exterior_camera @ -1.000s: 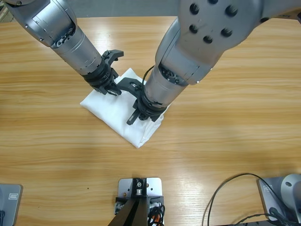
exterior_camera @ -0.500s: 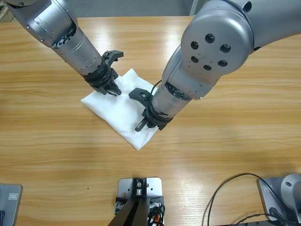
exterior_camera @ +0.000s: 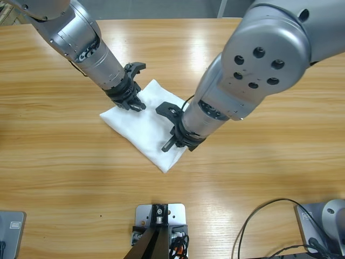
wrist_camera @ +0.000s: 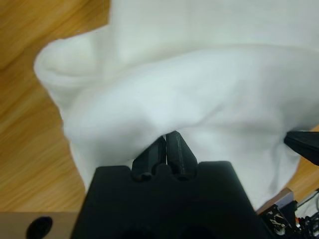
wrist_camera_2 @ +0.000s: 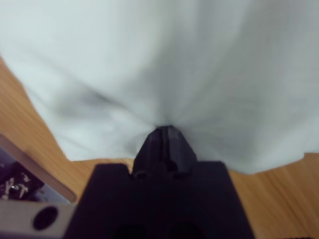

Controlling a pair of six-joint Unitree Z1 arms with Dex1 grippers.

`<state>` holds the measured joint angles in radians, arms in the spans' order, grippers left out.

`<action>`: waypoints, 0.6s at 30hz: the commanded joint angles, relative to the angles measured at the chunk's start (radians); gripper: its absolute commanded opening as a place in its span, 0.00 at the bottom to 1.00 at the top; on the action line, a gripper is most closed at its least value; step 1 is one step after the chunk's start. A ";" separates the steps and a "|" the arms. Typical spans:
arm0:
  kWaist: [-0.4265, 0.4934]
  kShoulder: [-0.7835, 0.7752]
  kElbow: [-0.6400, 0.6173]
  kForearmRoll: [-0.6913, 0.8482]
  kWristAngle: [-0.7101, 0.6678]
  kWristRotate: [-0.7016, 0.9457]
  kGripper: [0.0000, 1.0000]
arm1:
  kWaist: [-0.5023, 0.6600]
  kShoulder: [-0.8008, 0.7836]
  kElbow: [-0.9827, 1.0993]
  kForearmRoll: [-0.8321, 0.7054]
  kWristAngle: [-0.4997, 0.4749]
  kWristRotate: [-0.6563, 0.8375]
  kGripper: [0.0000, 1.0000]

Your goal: Fold clothes

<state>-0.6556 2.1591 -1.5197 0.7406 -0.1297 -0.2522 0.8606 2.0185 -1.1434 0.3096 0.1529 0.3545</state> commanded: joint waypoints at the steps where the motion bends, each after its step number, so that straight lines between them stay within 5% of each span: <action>1: 0.018 0.097 -0.002 -0.039 0.027 -0.031 0.00 | 0.000 0.043 0.098 0.019 -0.016 0.031 0.00; 12: 0.152 -0.390 0.030 0.177 0.081 -0.007 0.00 | 0.000 0.006 0.076 0.028 -0.050 0.032 0.00; 18: 0.013 -0.502 0.250 0.111 0.065 -0.102 0.00 | 0.000 -0.071 -0.009 0.079 -0.071 0.011 0.02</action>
<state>-0.5204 1.7589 -1.4768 0.8861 -0.0605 -0.2781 0.8606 1.9900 -1.1152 0.3305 0.1172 0.3750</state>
